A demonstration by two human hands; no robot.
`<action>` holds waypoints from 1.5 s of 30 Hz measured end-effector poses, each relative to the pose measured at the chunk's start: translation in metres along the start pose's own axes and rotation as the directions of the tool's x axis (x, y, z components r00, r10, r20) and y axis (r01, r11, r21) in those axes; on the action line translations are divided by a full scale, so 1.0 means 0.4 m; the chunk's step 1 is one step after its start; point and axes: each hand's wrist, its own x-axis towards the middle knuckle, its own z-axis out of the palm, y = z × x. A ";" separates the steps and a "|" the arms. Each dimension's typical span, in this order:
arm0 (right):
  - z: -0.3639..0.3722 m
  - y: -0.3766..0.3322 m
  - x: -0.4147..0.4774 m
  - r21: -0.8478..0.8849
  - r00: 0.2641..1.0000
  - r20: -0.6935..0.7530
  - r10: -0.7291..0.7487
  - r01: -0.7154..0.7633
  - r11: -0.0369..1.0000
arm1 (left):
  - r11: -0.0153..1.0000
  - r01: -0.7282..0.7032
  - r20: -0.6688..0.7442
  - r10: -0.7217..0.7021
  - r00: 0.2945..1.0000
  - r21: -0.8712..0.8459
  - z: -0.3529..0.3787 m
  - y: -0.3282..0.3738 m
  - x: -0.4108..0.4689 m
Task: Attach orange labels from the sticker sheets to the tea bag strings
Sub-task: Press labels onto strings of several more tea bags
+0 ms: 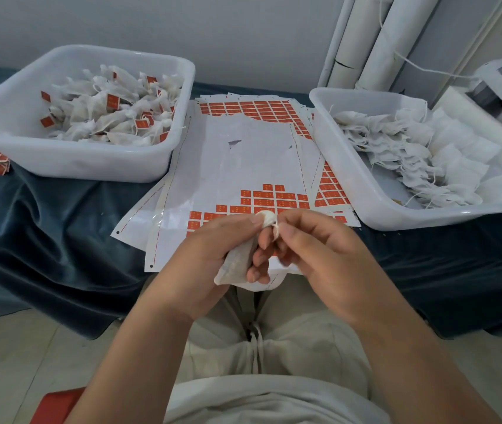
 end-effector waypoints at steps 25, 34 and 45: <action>-0.004 -0.030 -0.014 -0.534 0.979 -0.132 -0.154 0.061 0.843 | 0.976 -0.044 -0.162 0.080 0.984 0.214 -0.013 0.010 -0.008; 0.002 -0.035 -0.026 -0.683 0.960 -0.080 -0.267 0.142 0.716 | 0.934 0.008 -0.218 0.075 0.973 0.357 0.004 0.017 -0.009; -0.032 -0.042 -0.025 -0.627 0.986 -0.138 -0.092 -0.015 0.779 | 0.874 -0.010 -0.420 0.244 0.874 0.486 0.009 -0.008 -0.003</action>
